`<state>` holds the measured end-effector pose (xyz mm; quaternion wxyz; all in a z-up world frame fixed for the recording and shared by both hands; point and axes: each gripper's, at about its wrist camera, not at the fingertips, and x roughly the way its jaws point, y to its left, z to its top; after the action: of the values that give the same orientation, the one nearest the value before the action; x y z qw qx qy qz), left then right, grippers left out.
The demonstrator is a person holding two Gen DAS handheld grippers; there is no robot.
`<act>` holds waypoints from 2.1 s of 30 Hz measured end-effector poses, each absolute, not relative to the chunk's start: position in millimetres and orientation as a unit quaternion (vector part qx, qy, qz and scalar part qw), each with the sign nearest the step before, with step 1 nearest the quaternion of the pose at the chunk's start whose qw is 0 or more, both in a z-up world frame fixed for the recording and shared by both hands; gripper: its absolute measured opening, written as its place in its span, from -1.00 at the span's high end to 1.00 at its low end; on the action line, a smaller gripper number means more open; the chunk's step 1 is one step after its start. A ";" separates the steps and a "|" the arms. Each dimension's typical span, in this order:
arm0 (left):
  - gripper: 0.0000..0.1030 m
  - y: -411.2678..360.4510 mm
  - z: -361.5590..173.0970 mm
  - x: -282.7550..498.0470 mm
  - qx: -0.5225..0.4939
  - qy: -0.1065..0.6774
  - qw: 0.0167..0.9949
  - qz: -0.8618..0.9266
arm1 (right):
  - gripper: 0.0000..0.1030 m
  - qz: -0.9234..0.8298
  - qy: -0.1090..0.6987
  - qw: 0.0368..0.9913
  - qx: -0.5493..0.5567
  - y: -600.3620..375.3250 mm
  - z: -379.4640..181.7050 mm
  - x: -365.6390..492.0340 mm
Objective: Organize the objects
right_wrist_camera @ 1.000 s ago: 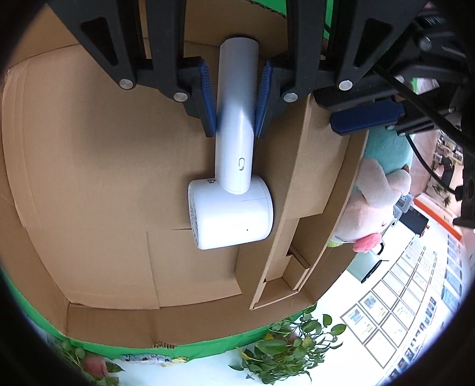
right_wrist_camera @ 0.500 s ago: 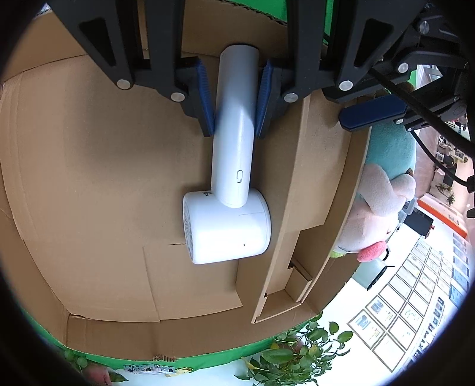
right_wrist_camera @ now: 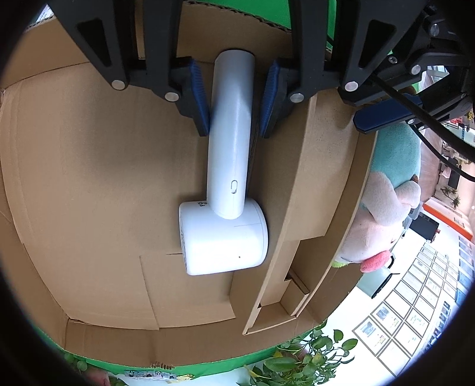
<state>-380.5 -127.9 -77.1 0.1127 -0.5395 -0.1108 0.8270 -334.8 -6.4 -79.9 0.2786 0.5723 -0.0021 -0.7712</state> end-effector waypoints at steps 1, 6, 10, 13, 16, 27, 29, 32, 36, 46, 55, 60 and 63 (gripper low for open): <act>0.38 -128.2 -77.1 -380.5 -0.540 -0.111 0.113 0.827 | 0.34 -0.771 -0.002 0.279 0.572 -6.2 -80.2 -334.5; 0.38 -127.8 -77.1 -381.1 -0.540 -0.109 0.108 0.827 | 0.33 -0.768 -0.002 0.276 0.577 -6.2 -80.6 -334.0; 0.38 -127.9 -76.4 -380.1 -0.540 -0.109 0.107 0.828 | 0.34 -0.768 -0.001 0.277 0.577 -7.8 -80.9 -332.8; 0.38 -128.2 -75.4 -379.5 -0.539 -0.109 0.104 0.829 | 0.33 -0.770 0.009 0.280 0.573 -8.0 -80.5 -331.2; 0.38 -125.7 -74.6 -379.0 -0.535 -0.103 0.095 0.833 | 0.23 -0.780 0.032 0.272 0.562 -5.4 -79.1 -328.5; -0.25 -117.6 -28.8 -343.9 -0.413 -0.087 0.042 0.906 | -0.08 -0.854 0.053 0.262 0.445 33.8 -30.2 -283.6; -0.42 -114.2 -15.3 -330.4 -0.375 -0.075 0.017 0.924 | -0.24 -0.877 0.064 0.255 0.403 41.7 -17.6 -268.7; -0.69 -107.7 6.0 -306.0 -0.315 -0.053 -0.012 0.948 | -0.38 -0.901 0.075 0.261 0.340 66.0 3.5 -243.2; -0.94 -93.2 33.6 -265.6 -0.235 -0.020 -0.036 0.971 | -0.59 -0.925 0.055 0.278 0.254 97.0 32.1 -204.8; -0.42 -54.4 49.7 -216.0 -0.237 0.002 -0.023 0.971 | -0.59 -0.931 0.041 0.278 0.235 123.5 36.9 -169.5; -0.98 -52.4 32.7 -199.0 -0.260 -0.037 -0.012 0.965 | -0.15 -0.940 0.025 0.269 0.208 142.7 43.0 -148.9; -0.98 -61.2 37.1 -186.5 -0.235 -0.040 -0.037 0.970 | -0.64 -0.938 0.020 0.268 0.219 146.7 40.4 -147.6; -0.98 -67.4 35.1 -183.0 -0.242 -0.045 -0.036 0.969 | -0.64 -0.932 0.016 0.276 0.236 147.3 33.3 -148.4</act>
<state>-183.0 -67.4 35.1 -0.0360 -0.2416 -0.0452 0.9687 -148.4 147.3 33.3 0.2755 0.2363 0.0159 -0.9317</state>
